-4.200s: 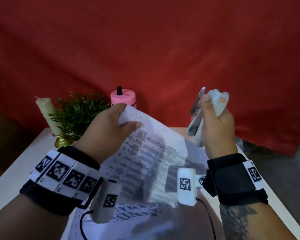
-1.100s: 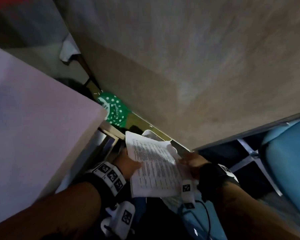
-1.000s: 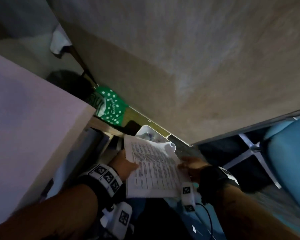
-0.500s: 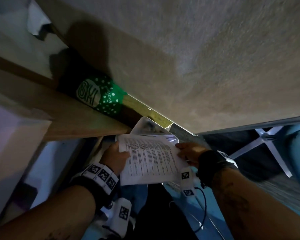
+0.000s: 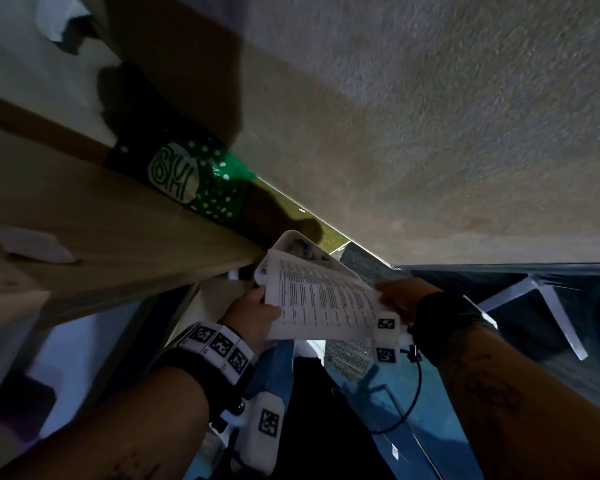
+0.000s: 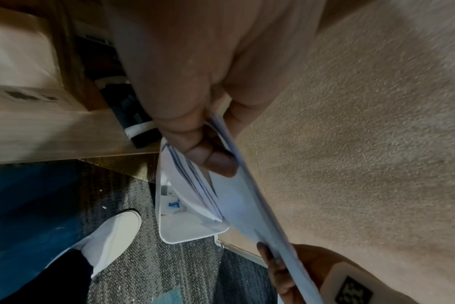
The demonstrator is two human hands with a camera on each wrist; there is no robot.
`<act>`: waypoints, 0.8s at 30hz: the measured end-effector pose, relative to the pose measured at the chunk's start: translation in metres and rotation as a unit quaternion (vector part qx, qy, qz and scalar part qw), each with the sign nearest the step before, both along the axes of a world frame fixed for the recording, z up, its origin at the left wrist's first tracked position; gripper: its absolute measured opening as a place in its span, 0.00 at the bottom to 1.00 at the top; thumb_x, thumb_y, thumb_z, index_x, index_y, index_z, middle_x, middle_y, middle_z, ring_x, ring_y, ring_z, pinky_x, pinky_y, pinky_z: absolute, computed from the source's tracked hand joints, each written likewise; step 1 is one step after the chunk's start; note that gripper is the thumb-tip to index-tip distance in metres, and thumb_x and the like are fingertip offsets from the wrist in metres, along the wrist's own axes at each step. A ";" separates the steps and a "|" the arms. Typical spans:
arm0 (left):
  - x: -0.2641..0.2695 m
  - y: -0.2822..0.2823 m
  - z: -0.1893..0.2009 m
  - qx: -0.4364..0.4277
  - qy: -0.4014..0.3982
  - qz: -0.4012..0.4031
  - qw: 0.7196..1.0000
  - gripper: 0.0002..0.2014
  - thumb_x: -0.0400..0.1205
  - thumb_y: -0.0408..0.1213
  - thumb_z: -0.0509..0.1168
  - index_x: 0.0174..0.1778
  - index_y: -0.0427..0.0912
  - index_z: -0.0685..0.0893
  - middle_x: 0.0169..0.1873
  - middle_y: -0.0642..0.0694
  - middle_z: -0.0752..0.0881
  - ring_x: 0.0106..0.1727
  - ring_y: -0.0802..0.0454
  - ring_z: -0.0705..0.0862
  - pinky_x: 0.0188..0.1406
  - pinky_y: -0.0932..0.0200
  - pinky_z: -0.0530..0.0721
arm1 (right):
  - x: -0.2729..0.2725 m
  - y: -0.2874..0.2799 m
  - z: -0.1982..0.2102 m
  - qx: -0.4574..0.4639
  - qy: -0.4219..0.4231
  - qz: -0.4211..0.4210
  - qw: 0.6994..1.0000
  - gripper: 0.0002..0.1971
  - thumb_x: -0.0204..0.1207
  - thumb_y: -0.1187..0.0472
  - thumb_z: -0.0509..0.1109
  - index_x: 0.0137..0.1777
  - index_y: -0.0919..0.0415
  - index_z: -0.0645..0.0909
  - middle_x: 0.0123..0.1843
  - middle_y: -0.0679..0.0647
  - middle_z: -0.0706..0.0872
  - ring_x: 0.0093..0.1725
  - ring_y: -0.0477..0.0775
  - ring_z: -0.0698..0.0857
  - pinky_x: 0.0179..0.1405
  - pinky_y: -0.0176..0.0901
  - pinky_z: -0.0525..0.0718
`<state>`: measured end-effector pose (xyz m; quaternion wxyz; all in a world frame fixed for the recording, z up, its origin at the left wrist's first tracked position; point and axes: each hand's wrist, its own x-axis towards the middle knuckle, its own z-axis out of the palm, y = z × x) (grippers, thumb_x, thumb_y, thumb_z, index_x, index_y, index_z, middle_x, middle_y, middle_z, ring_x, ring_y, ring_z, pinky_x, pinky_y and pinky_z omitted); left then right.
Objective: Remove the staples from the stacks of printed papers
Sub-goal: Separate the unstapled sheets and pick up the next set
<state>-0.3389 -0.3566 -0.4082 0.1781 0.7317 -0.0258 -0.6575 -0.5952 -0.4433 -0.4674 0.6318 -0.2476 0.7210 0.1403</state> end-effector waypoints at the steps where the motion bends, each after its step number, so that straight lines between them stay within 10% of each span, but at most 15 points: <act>1: -0.003 -0.002 0.002 0.006 0.014 0.005 1.000 0.18 0.84 0.21 0.56 0.63 0.42 0.82 0.56 0.36 0.85 0.52 0.36 0.84 0.35 0.50 0.88 | -0.001 0.002 -0.002 0.004 0.002 0.029 1.000 0.17 0.78 0.66 0.69 0.68 0.63 0.81 0.66 0.63 0.84 0.48 0.56 0.84 0.50 0.50 0.86; 4: -0.007 -0.008 0.002 0.063 0.001 -0.003 0.998 0.14 0.85 0.26 0.54 0.55 0.44 0.83 0.50 0.38 0.85 0.41 0.43 0.83 0.21 0.60 0.83 | 0.001 0.002 0.006 0.013 0.042 0.128 0.991 0.11 0.81 0.60 0.66 0.59 0.62 0.86 0.51 0.61 0.90 0.38 0.56 0.87 0.39 0.48 0.88; 9: 0.003 -0.010 -0.008 0.109 -0.058 -0.058 0.991 0.13 0.83 0.28 0.57 0.61 0.41 0.80 0.39 0.39 0.81 0.29 0.46 0.78 0.27 0.60 0.76 | 0.011 -0.003 0.011 0.018 0.053 0.144 0.988 0.09 0.80 0.58 0.67 0.48 0.62 0.86 0.39 0.56 0.88 0.32 0.53 0.88 0.31 0.43 0.87; 16: 0.010 -0.012 -0.005 0.103 -0.100 0.041 0.989 0.07 0.86 0.30 0.57 0.47 0.35 0.80 0.30 0.42 0.76 0.25 0.51 0.71 0.12 0.71 0.71 | 0.028 0.000 0.008 0.016 -0.015 -0.099 0.995 0.03 0.75 0.74 0.68 0.43 0.74 0.82 0.49 0.70 0.88 0.46 0.66 0.88 0.53 0.55 0.88; 24: -0.003 -0.019 0.009 -0.004 -0.063 0.088 0.994 0.07 0.86 0.24 0.58 0.52 0.40 0.76 0.34 0.41 0.79 0.26 0.52 0.79 0.27 0.59 0.80 | 0.039 0.002 0.014 -0.015 -0.031 -0.184 0.982 0.07 0.78 0.75 0.66 0.41 0.65 0.79 0.44 0.66 0.83 0.37 0.60 0.84 0.30 0.48 0.81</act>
